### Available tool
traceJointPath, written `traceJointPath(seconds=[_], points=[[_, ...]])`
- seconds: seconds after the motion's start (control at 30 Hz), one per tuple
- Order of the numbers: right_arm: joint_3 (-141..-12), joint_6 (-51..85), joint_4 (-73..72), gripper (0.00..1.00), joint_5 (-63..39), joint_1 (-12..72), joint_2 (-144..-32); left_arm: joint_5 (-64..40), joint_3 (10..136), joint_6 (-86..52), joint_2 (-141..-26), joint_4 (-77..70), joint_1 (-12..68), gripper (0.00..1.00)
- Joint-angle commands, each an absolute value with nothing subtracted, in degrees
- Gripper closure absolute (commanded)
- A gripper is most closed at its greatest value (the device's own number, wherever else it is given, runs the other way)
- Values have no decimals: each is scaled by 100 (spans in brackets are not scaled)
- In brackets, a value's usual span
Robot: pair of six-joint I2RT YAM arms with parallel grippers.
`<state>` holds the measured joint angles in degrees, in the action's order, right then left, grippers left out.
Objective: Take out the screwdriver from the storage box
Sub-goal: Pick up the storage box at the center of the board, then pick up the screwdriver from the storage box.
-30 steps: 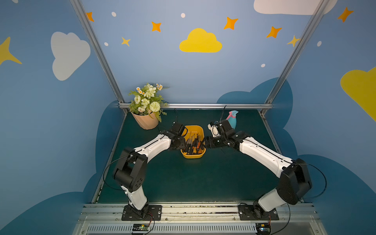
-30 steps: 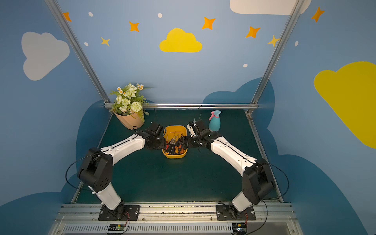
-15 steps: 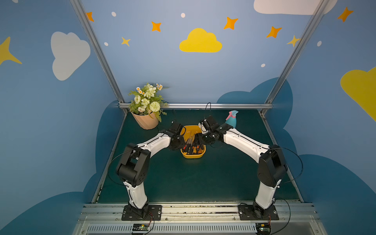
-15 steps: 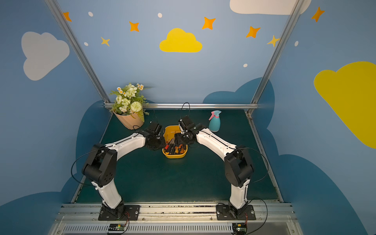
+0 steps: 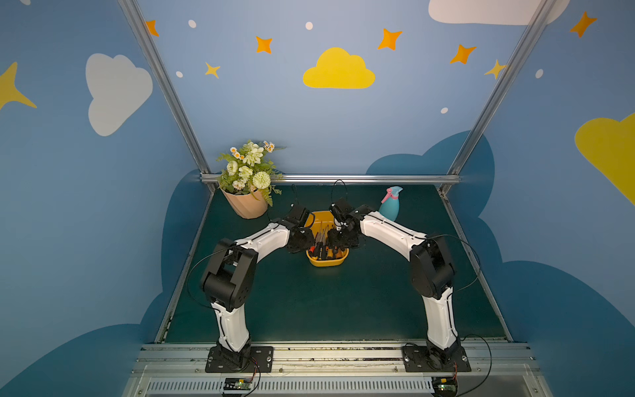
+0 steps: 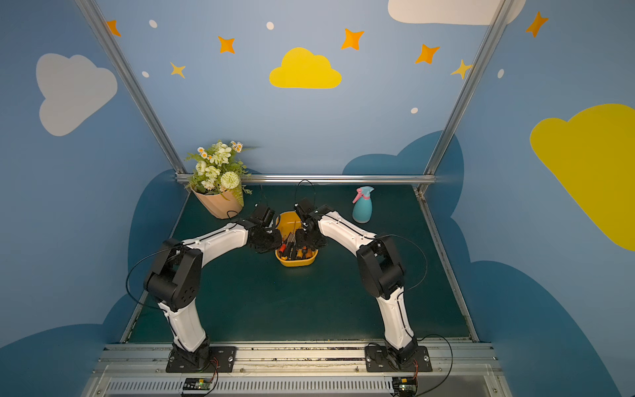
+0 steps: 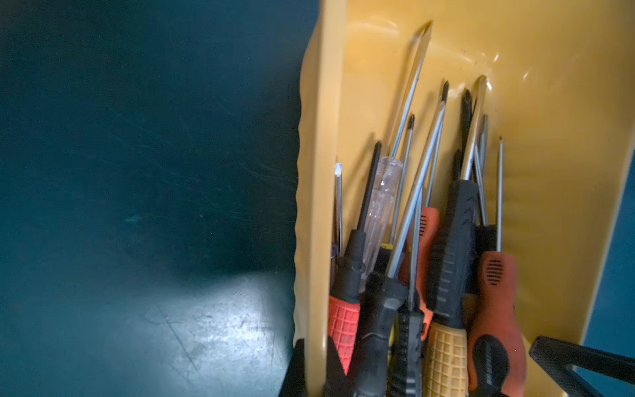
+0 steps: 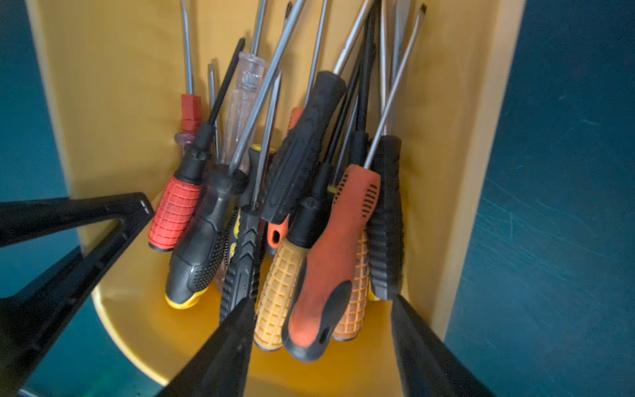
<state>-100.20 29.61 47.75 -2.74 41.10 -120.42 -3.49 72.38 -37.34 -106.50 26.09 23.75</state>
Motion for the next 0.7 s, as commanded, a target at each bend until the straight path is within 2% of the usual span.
traceJointPath(seconds=[0.0,0.1,0.3,0.53,0.67], points=[[-10230,3094,5068,37,-139,4134,-12239,-521,7358,-3824,-10767,2706,2327,98],[-10337,3050,5142,40,-31,4140,-12348,-519,7292,-3864,-10767,2721,2325,98],[-10674,2849,5337,55,35,4139,-12613,-490,7125,-3990,-10736,2690,2337,98],[-11106,2707,5688,53,8,4154,-13023,-432,7149,-3904,-10679,2752,2369,98],[-11074,2687,5724,61,0,4162,-13031,-332,7228,-3826,-10672,2850,2364,98]])
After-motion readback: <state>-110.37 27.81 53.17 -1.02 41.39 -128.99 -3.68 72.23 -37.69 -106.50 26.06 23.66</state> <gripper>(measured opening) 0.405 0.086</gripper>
